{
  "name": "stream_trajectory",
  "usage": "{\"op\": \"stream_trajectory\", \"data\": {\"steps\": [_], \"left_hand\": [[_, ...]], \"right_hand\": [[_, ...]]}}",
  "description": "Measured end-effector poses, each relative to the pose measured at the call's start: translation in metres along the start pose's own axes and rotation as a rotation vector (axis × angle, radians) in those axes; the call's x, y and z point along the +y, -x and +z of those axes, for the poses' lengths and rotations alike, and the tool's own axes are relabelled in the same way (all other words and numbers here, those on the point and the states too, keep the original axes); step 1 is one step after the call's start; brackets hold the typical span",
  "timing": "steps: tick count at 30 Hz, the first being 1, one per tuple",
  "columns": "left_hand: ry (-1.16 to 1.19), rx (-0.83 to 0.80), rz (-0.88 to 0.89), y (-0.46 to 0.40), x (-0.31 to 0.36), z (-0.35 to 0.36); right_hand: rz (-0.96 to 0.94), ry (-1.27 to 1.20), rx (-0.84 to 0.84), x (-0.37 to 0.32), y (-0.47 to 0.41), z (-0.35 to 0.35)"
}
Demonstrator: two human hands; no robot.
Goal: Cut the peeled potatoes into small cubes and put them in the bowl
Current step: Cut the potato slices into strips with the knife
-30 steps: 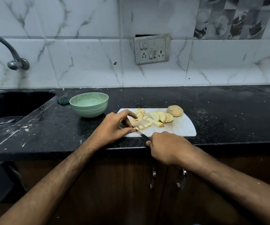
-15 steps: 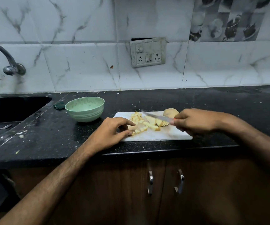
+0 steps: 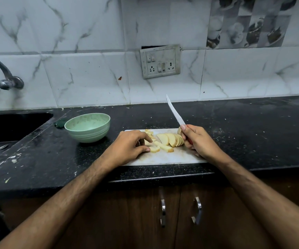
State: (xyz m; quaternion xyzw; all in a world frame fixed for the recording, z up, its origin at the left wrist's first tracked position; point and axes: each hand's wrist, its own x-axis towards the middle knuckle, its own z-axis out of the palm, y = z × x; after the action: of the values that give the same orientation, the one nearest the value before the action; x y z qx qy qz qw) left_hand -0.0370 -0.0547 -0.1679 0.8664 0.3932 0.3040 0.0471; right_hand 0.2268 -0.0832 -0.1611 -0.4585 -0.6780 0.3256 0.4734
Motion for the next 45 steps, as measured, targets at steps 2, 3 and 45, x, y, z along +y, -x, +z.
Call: {"op": "stream_trajectory", "data": {"steps": [2,3,45], "left_hand": [[-0.062,0.016,0.052,0.0,-0.001,0.0],[-0.111,0.023,0.093,0.001,0.001,0.0],[-0.483,-0.052,0.248,-0.03,0.005,0.012]], "right_hand": [[0.001,-0.005,0.001,0.002,-0.001,0.001],[0.004,-0.004,0.001,0.003,-0.001,0.001],[0.028,-0.014,-0.06,-0.009,0.006,-0.003]]}}
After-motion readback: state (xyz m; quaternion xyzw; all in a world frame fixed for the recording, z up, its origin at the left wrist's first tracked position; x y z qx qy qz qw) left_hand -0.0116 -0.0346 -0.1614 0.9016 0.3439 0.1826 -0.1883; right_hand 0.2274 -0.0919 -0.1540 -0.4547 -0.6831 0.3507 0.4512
